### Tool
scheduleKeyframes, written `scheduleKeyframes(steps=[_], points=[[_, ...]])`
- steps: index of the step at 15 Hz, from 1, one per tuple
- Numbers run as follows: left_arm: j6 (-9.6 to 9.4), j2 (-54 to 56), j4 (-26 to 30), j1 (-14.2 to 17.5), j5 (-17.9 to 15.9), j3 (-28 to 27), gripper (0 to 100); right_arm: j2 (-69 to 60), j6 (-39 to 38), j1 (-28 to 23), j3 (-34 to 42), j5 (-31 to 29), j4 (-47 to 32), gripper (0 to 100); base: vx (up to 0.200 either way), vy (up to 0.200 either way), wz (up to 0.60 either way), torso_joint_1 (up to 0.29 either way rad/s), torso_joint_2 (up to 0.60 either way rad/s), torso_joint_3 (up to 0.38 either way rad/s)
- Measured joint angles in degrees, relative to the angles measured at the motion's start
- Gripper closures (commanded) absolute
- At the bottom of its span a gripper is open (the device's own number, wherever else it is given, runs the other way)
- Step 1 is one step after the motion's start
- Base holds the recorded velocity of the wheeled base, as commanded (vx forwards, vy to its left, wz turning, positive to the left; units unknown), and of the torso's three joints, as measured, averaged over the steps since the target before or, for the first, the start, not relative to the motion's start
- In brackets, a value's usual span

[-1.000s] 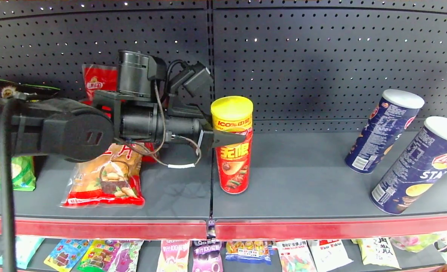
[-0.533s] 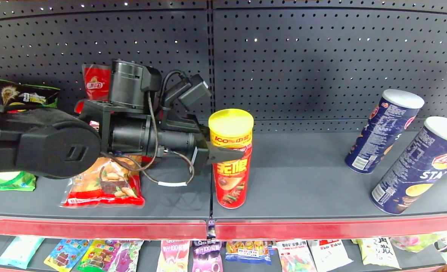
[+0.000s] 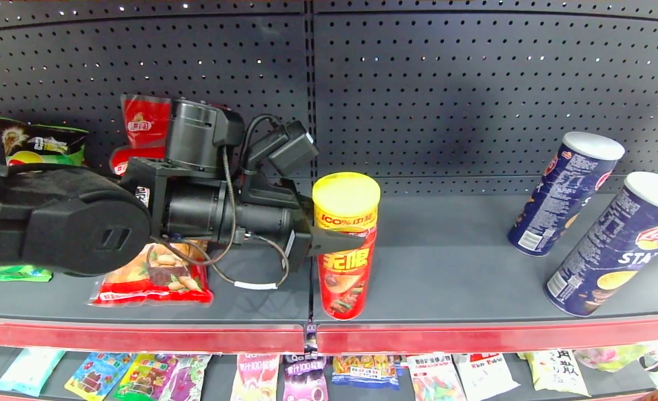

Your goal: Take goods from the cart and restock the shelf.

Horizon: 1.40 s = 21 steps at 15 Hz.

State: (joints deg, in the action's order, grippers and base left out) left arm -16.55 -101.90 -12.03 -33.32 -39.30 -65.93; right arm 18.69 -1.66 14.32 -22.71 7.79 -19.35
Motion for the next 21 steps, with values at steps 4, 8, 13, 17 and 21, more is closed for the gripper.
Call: scheduleKeyframes(steps=[4, 8, 13, 17, 21], points=[[0.02, 0.1, -0.2, 0.0, 0.1, 1.1, 100, 0.0, 0.0, 0.0, 0.2, 0.0, -0.2, 100, 0.0, 0.0, 0.0, 0.0, 0.0, 0.0], [-0.09, 0.3, -0.1, -0.1, 0.6, 1.7, 0, 0.1, 0.0, 0.0, 0.2, 0.1, -0.1, 100, 0.0, 0.0, 0.0, 0.0, 0.0, 0.0], [-0.11, 0.5, 0.2, -0.1, 0.7, 2.5, 0, 6.3, 0.3, 2.5, -5.5, 0.6, 0.4, 100, 0.0, 0.0, 0.0, 0.0, 0.0, 0.0], [-0.06, 2.9, -0.1, 0.0, 2.0, 8.5, 0, 18.5, 0.4, 9.4, -16.3, 0.7, 0.5, 100, 0.0, 0.0, 0.0, 0.0, 0.0, 0.0], [0.2, 8.2, -0.2, 1.3, 5.1, 17.5, 0, 32.9, 0.3, 14.6, -24.8, 1.1, 7.6, 100, 0.0, 0.0, 0.0, 0.0, 0.0, 0.0]])
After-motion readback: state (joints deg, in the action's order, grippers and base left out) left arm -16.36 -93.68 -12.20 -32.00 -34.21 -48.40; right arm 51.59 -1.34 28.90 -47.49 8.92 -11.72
